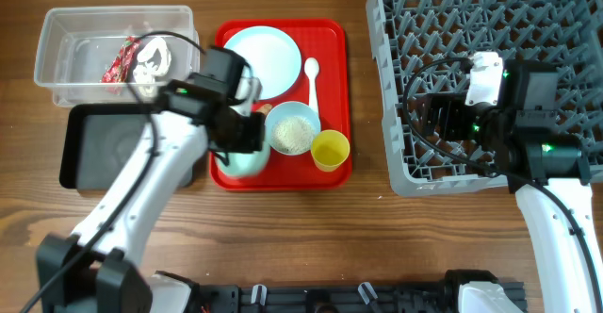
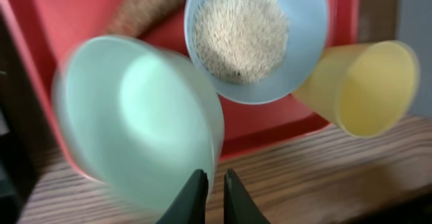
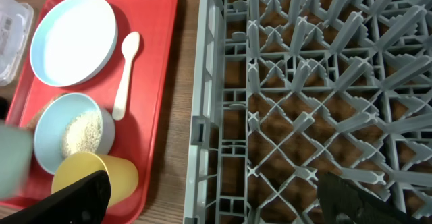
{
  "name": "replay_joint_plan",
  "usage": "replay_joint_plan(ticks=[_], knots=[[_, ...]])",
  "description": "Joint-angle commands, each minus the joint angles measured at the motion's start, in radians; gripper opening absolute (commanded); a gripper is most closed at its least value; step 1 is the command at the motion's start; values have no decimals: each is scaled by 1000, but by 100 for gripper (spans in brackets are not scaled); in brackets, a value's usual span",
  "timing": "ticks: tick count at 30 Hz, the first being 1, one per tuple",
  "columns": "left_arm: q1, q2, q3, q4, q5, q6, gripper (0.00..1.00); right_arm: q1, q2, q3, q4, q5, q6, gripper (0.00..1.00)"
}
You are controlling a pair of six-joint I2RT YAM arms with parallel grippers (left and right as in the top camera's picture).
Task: Sort waste into correct bins and load items into the dishwasher rack
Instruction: 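Return the green bowl to the red tray with the left gripper, then grasp the rim of the light-blue rice bowl with the left gripper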
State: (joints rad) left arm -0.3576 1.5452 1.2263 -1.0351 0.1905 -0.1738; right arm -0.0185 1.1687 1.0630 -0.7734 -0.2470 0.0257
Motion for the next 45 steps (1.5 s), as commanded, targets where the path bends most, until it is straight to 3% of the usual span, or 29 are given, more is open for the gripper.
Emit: replay_joint_plan(ticks=[1,10,15,20,23,24,26,28,33,40,42,45], knots=[[-60,52,-54,49,-62,-52,12,5,8,16,0,-18,11,100],[-94,133,-74,92,-62,-71,12,5,8,16,-3,-17,11,100],[-94,127,-53,116,-62,-69,24,5,8,16,0,-17,11,100],[-99,127,-29,169,-61,-23,47,5,8,16,2,-17,11,100],[-114,127,-29,215,-61,69,68,5,8,16,3,-17,11,100],[-121,127,-29,225,-61,100,80,5,8,16,3,-17,11,100],[-140,127,-29,237,-61,172,92,5,8,16,3,-17,11,100],[-161,127,-29,246,-61,246,97,5,8,16,2,-17,11,100],[-197,127,-30,252,-61,431,100,5,8,16,2,-18,11,100],[-197,127,-30,262,-57,594,99,5,8,16,1,-18,11,100],[-197,127,-31,262,-57,620,95,5,8,16,1,-18,11,100],[-197,127,-31,266,-52,654,80,5,8,16,2,-17,11,100]])
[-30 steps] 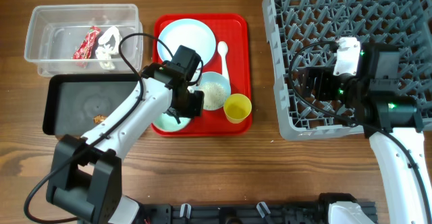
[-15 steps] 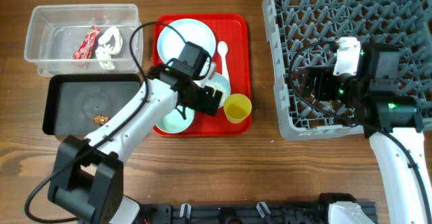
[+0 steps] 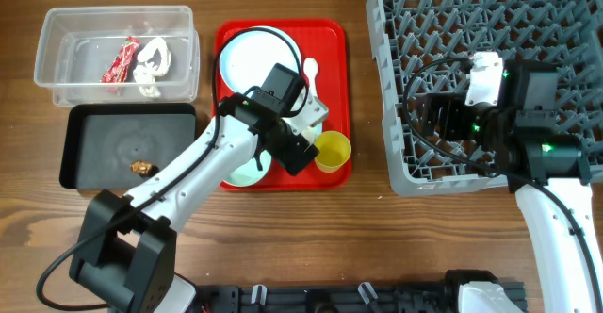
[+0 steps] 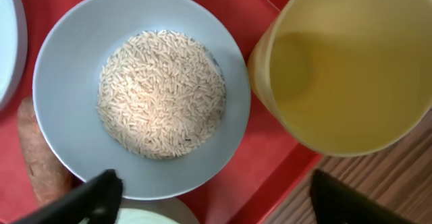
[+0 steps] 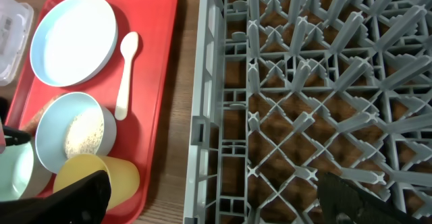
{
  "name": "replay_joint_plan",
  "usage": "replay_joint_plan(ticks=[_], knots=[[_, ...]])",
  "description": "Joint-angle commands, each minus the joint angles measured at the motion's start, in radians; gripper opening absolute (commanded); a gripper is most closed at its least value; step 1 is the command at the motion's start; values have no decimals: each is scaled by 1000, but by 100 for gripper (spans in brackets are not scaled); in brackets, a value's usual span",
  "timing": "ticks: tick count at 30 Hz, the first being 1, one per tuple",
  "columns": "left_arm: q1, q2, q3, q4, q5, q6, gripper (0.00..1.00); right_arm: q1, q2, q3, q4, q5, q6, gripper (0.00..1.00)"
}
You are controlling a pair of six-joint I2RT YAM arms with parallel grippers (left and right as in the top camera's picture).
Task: Sort waste into correct bins and load items into the dishwasher rack
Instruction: 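Grasp the rim of the light-blue rice bowl with the left gripper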
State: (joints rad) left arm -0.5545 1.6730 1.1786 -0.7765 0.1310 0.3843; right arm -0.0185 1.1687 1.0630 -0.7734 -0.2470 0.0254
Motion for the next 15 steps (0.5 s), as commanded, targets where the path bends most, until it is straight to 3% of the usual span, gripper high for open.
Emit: replay_joint_plan(ticks=[1,12,15], knots=[[0,3,16,11,11,100,78,5,8,16,2,-17,11,100],[0,120,16,34,32,103,76,5,8,16,2,-17,11,100],[0,142,16,41,33,103,69,5,8,16,1,-17,11,100]])
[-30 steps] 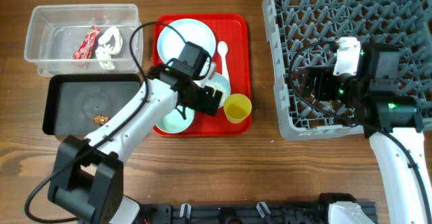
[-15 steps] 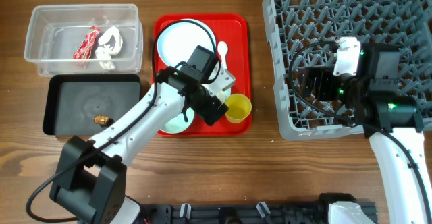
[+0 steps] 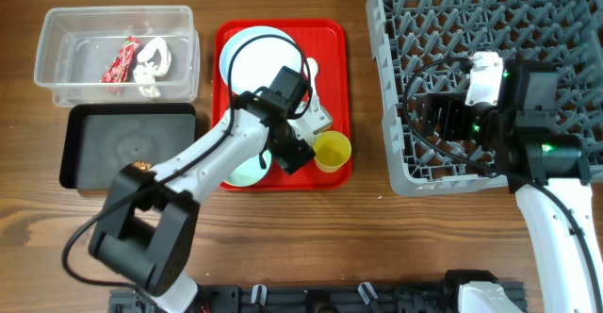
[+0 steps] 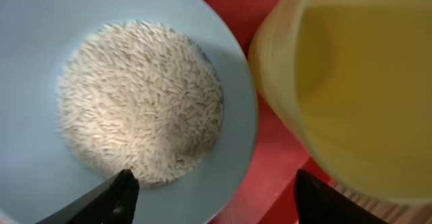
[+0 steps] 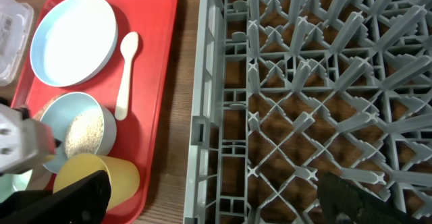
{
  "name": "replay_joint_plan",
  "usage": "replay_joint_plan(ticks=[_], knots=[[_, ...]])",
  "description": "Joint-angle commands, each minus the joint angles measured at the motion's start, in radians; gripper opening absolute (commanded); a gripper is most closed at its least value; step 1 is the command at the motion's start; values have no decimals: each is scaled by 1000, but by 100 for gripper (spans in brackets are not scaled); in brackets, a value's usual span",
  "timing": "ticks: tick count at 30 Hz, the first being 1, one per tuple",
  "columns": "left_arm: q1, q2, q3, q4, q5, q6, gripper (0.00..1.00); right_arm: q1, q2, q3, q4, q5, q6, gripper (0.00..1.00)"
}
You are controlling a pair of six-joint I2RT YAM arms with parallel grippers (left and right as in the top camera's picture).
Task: Sort waste into correct bins and load items into the dishwasher rack
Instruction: 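Grasp the rim of the light-blue rice bowl with the left gripper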
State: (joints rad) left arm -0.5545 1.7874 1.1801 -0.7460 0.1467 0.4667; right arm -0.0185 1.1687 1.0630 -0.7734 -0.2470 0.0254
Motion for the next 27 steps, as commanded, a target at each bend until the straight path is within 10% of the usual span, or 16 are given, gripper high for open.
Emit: replay_joint_plan(ticks=[1,7,27], knots=[[0,31,15,11,20,20,67,5,8,16,2,-17,11,100],[0,32,15,21,20,20,47,5,8,16,2,-17,11,100],[0,69,15,43,20,27,50,5,8,15,2,-17,11,100]])
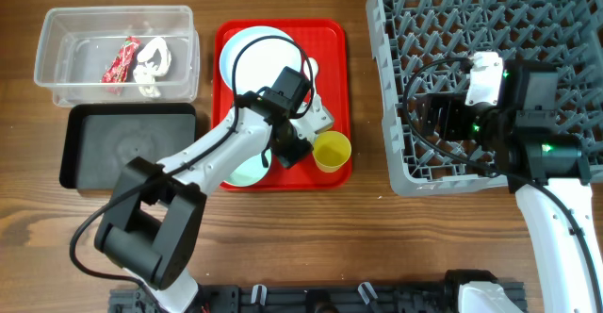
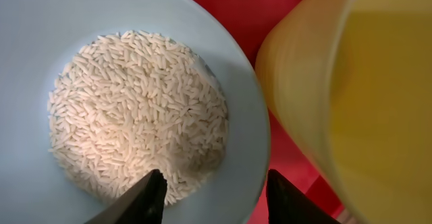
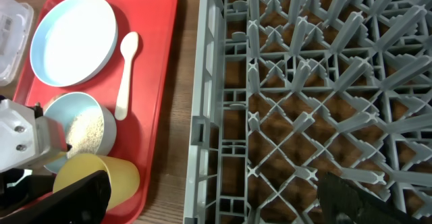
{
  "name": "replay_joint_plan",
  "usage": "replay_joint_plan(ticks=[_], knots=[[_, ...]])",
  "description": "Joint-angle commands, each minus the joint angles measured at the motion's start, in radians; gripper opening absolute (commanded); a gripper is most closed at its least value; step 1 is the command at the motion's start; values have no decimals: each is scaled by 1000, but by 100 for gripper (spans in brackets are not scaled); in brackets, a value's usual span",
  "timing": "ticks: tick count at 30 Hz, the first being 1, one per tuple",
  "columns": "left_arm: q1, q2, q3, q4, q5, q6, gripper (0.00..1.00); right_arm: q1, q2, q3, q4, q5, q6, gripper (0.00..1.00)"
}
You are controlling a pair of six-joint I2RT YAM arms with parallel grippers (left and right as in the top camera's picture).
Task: Sort waste into correct bins and load items into the dishwasher rack
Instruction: 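Grasp the rim of the light-blue rice bowl with the left gripper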
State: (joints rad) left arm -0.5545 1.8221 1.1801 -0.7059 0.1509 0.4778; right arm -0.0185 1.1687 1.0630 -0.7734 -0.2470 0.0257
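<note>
On the red tray, a light blue bowl of rice sits beside a yellow cup. My left gripper hangs open just over the bowl. One finger is above the rice and the other is outside the bowl's rim, on the cup side. A pale green cup stands at the tray's front left. The plate and white spoon lie at the back of the tray. My right gripper is open and empty over the grey dishwasher rack.
A clear bin with wrappers stands at the back left, with a black bin in front of it. The rack fills the right side of the table. My left arm crosses over the tray's front left.
My left gripper's fingers stand closer together over the rice bowl's rim than before. The bowl, the yellow cup and the right arm have not moved.
My left gripper was shut on the green cup's rim at the tray's front left. Then the cup stood on the tray and the gripper was open over the rice bowl. It stayed there, and its fingers now straddle the bowl's rim.
</note>
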Motion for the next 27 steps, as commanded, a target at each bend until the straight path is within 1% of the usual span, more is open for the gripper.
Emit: replay_joint_plan(ticks=[1,3,5,6,8,10,21,27], knots=[[0,37,15,2,16,16,50,5,8,16,2,-17,11,100],[0,37,15,3,16,16,49,5,8,16,2,-17,11,100],[0,37,15,5,16,16,44,5,8,16,2,-17,11,100],[0,37,15,8,16,16,39,5,8,15,2,-17,10,100],[0,37,15,11,16,16,17,5,8,15,2,-17,11,100],[0,37,15,17,16,16,4,5,8,15,2,-17,11,100],[0,35,18,38,16,11,4,5,8,15,2,-17,11,100],[1,14,71,37,15,-106,4,5,8,16,2,-17,10,100]])
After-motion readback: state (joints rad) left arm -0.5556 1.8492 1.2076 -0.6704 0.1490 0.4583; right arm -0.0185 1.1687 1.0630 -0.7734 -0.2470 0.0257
